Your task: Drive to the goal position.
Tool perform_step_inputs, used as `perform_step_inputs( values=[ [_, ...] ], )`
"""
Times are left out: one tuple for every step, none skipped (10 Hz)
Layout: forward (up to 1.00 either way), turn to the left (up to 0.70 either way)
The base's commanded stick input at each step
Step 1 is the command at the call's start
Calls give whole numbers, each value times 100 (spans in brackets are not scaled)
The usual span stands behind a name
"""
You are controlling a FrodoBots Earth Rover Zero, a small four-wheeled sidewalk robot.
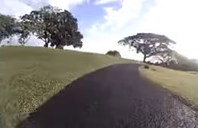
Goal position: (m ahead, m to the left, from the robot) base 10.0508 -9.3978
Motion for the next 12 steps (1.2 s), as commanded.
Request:
perform_step_inputs(
  values=[
    [60, 0],
    [60, 0],
    [60, 0],
    [60, 0],
    [60, 0],
    [60, 0],
    [60, 0],
    [60, 0],
    [60, 0],
    [60, 0],
    [60, 0],
    [60, 0]
  ],
)
